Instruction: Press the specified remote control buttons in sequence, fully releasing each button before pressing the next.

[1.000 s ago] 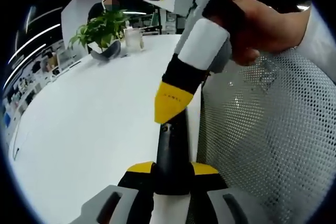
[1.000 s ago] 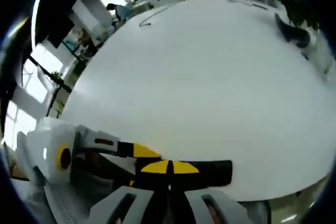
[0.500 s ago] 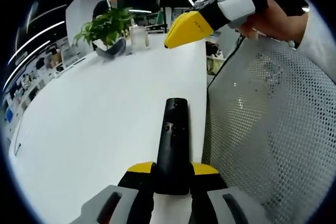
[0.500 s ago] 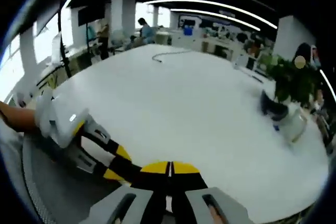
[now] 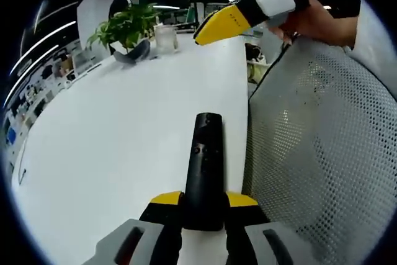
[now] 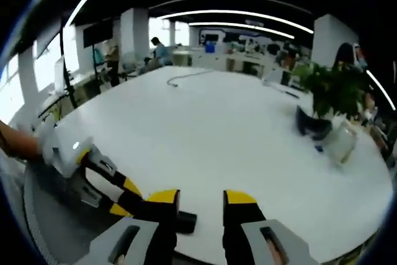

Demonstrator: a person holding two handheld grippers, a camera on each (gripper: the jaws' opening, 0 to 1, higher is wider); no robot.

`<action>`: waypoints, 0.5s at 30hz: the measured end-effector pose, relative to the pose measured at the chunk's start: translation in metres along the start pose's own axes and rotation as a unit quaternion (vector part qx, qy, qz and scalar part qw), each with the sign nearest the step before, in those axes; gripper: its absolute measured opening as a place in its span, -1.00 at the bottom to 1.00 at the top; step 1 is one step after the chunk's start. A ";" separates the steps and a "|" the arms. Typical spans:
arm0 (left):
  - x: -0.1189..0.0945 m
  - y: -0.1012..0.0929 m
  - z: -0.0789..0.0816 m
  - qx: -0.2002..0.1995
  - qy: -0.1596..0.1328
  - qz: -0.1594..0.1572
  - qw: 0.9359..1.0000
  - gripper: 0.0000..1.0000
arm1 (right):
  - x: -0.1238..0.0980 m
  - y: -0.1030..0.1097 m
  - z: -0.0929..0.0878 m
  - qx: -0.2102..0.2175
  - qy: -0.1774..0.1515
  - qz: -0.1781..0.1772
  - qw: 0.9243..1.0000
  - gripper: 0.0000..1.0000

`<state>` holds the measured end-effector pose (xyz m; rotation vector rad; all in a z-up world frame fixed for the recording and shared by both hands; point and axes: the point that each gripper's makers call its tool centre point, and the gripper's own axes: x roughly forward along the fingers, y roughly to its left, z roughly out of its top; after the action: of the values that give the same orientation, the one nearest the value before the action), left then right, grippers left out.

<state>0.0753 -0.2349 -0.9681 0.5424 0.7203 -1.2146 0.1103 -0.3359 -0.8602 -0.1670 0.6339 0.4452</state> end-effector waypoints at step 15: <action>0.002 0.022 0.003 0.006 0.025 -0.008 1.000 -0.51 | -0.001 -0.006 0.000 -0.001 -0.026 -0.014 1.000 -0.08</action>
<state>0.0980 -0.2325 -0.9677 0.5798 0.7617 -1.2242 0.1120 -0.3418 -0.8593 -0.1656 0.5796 0.4210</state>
